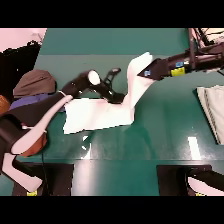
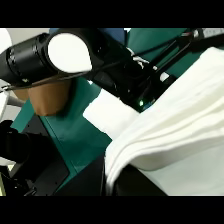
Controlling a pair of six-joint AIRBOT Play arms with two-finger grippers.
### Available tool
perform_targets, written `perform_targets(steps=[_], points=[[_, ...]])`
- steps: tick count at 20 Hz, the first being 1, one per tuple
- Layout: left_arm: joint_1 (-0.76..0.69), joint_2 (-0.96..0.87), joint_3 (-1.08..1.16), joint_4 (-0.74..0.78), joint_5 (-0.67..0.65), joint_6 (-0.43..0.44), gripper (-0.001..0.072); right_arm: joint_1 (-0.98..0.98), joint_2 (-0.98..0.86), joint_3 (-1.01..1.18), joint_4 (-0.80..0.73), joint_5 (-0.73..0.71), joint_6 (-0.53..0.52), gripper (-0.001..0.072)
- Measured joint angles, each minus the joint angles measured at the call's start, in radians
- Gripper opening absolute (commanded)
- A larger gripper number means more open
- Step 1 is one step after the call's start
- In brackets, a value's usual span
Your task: Fold the shirts.
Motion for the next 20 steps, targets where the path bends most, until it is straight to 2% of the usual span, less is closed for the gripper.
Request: perform_targets(steps=[8, 9, 10, 11, 13, 15, 16, 20], points=[[0.372, 0.334, 0.017, 0.205, -0.111, 0.003, 0.0022, 0.331, -0.170, 0.013, 0.004, -0.250, -0.040, 0.0019], [0.412, 0.369, 0.018, 0.219, -0.117, 0.003, 0.0022, 0.375, -0.215, 0.032, 0.003, -0.285, -0.050, 0.0067], [0.452, 0.402, 0.018, 0.234, -0.125, 0.003, 0.0021, 0.415, -0.265, 0.060, 0.002, -0.315, -0.061, 0.0266], [0.485, 0.426, 0.018, 0.244, -0.132, 0.003, 0.0021, 0.449, -0.313, 0.091, 0.002, -0.340, -0.073, 0.0393], [0.531, 0.463, 0.018, 0.256, -0.154, 0.003, 0.0022, 0.503, -0.413, 0.162, -0.001, -0.367, -0.085, 0.0386], [0.555, 0.480, 0.018, 0.263, -0.183, 0.003, 0.0022, 0.533, -0.498, 0.237, -0.003, -0.350, -0.093, 0.0340], [0.563, 0.486, 0.018, 0.267, -0.195, 0.003, 0.0021, 0.539, -0.529, 0.267, -0.005, -0.318, -0.094, 0.0305], [0.577, 0.496, 0.018, 0.269, -0.235, 0.003, 0.0022, 0.492, -0.580, 0.331, -0.052, -0.169, -0.058, 0.0304]])
